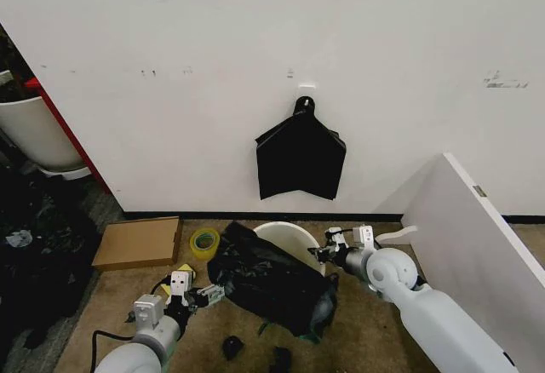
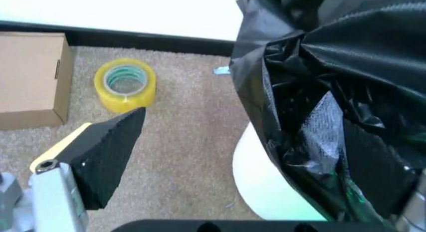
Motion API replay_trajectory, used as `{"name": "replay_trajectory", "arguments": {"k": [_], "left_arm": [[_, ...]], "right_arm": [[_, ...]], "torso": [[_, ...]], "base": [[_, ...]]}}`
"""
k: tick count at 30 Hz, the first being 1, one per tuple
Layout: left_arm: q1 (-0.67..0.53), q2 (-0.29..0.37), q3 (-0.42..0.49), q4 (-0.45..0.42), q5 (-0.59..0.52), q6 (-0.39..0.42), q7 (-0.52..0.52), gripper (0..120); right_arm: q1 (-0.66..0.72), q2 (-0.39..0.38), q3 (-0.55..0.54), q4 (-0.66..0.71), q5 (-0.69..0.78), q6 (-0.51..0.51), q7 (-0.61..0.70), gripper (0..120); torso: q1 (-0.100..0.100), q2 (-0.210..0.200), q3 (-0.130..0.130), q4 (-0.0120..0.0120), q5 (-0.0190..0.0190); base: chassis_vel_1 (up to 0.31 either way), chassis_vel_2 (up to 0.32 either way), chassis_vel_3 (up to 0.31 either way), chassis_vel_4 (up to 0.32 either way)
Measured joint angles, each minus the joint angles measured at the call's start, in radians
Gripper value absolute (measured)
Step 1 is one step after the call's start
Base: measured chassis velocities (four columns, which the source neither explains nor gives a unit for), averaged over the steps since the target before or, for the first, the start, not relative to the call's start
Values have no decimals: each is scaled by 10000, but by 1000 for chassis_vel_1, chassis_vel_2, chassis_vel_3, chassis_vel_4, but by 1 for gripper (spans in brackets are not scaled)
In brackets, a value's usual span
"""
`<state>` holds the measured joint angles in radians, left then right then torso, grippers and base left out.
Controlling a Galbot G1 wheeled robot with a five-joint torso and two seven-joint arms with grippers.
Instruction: Place the garbage bag over the trash bin.
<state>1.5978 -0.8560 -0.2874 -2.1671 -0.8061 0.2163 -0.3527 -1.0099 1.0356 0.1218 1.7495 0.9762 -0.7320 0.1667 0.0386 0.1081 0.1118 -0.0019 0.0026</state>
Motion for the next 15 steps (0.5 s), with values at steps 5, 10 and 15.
{"name": "replay_trajectory", "arguments": {"k": [5, 10, 15], "left_arm": [[-23, -116, -68, -170, -119, -389, 110, 100], [-128, -236, -38, -248, -234, -715, 122, 100], [-289, -283, 80, -90, -255, -815, 123, 100]], "right_arm": [[-542, 302, 650, 688, 772, 150, 1381, 3], [-1256, 694, 1066, 1827, 2015, 471, 3674, 3], [-1971, 1005, 893, 2690, 2480, 803, 5483, 3]], "torso": [[0, 0, 0, -1, 0], [0, 0, -1, -2, -1], [0, 0, -1, -1, -1]], "base": [[0, 0, 0, 0], [0, 0, 0, 0], [0, 0, 0, 0]]}}
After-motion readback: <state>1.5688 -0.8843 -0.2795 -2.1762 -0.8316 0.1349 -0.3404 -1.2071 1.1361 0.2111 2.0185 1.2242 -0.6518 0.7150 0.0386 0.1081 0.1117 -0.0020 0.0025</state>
